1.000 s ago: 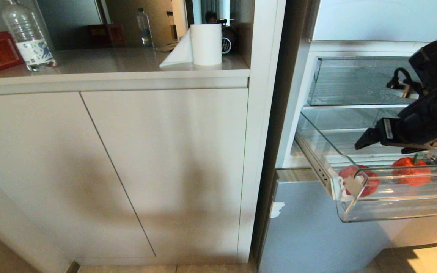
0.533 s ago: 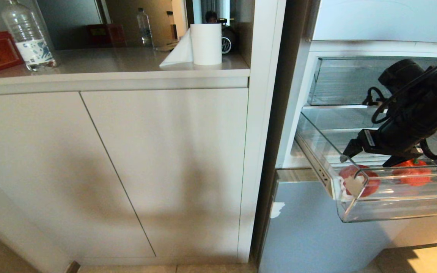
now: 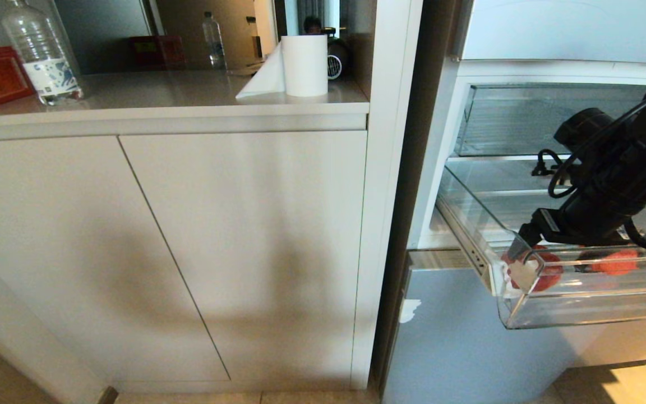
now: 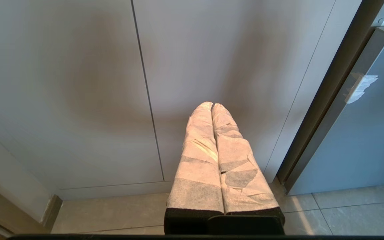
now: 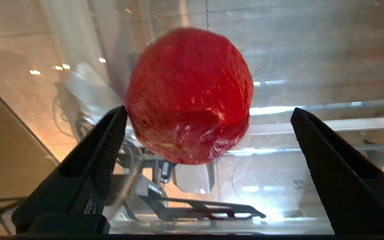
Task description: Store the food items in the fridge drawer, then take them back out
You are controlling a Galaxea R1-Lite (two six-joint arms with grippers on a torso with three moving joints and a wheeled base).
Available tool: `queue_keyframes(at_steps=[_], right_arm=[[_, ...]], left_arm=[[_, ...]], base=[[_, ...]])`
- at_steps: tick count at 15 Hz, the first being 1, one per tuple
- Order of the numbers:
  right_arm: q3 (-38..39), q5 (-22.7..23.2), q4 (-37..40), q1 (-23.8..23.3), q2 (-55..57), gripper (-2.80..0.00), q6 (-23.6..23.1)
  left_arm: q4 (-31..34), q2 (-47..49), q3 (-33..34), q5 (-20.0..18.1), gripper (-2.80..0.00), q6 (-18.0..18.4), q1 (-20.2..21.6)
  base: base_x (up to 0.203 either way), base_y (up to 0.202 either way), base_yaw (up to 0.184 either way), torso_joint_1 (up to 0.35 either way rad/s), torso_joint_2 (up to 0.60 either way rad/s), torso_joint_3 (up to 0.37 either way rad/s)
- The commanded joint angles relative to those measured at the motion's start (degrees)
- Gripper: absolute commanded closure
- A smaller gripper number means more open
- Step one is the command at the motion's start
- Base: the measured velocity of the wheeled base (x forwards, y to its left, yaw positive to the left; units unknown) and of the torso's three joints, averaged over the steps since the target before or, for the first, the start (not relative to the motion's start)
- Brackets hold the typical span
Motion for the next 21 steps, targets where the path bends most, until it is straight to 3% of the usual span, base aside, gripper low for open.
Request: queue_keyframes(at_steps=[1,11,21], right_arm=[[0.1,0.0,0.8,-1.4,0.0,-2.80,-0.5],[-0.1,0.1,3.7,-2.0,0.7,-2.80,-4.4],[-0.1,0.0,-2.1,-1.5,3.2,-2.80,-4.5]], left_arm=[[0.0,0.1,0.1,0.0,0.00,0.0,0.0],[0.0,0.1,0.1,0.0,0.00,0.0,0.0],[0.0,0.1,0.1,0.0,0.00,0.0,0.0]], base=[[0.000,0.000,0.000,0.000,0.00,0.000],[0.000,0.000,0.000,0.000,0.00,0.000],[0.000,0.000,0.000,0.000,0.00,0.000]])
